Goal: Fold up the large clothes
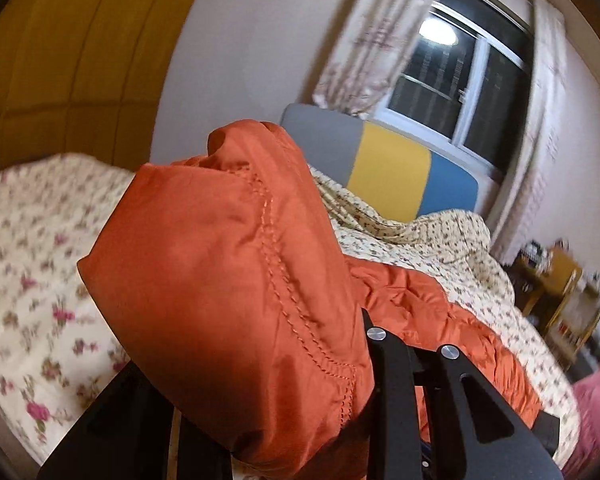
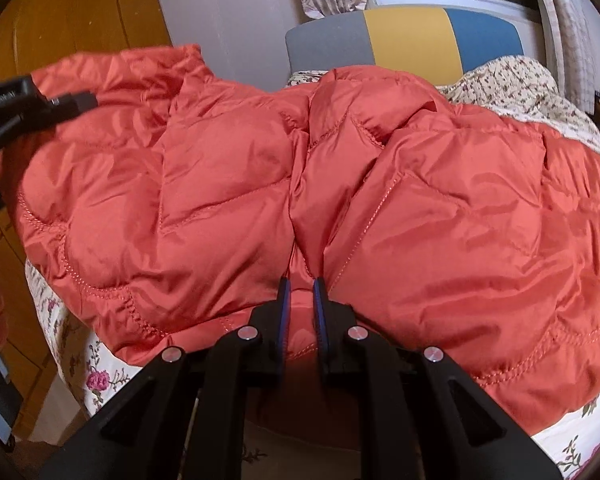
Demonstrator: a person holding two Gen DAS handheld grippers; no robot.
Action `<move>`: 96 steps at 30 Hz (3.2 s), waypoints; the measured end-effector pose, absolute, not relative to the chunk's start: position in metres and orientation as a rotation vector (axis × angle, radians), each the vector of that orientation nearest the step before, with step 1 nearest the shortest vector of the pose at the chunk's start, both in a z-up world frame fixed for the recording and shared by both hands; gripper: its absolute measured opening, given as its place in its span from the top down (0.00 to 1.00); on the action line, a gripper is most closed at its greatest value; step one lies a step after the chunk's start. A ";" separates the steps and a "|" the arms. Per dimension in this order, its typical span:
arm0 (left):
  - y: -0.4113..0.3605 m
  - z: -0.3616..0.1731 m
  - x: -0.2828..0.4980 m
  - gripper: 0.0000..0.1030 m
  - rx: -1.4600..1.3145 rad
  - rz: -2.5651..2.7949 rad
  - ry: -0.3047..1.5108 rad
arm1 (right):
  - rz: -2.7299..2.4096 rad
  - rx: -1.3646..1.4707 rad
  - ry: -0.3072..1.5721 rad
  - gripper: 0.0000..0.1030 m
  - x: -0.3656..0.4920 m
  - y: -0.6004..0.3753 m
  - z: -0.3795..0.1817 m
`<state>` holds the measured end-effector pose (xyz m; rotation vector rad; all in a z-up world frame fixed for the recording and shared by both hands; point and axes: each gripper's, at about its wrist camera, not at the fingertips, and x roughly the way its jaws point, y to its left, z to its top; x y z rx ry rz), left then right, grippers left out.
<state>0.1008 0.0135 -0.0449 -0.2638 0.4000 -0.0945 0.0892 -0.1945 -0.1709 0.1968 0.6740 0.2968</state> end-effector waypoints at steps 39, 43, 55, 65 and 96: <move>-0.176 -0.049 0.070 0.63 0.217 -0.416 0.316 | 0.133 0.573 0.635 0.77 0.016 -0.394 -0.144; -0.197 -0.068 0.067 0.57 0.300 -0.459 0.317 | 0.162 0.621 0.645 0.77 0.017 -0.399 -0.143; -0.216 -0.110 0.041 0.24 0.377 -0.671 0.311 | 0.192 0.710 0.531 0.47 -0.008 -0.430 -0.119; -0.226 -0.123 0.036 0.17 0.406 -0.735 0.321 | 0.297 0.686 0.685 0.73 0.017 -0.405 -0.120; -0.063 -0.100 0.179 0.10 -0.303 -0.288 0.616 | 0.132 0.537 0.579 0.59 0.021 -0.414 -0.103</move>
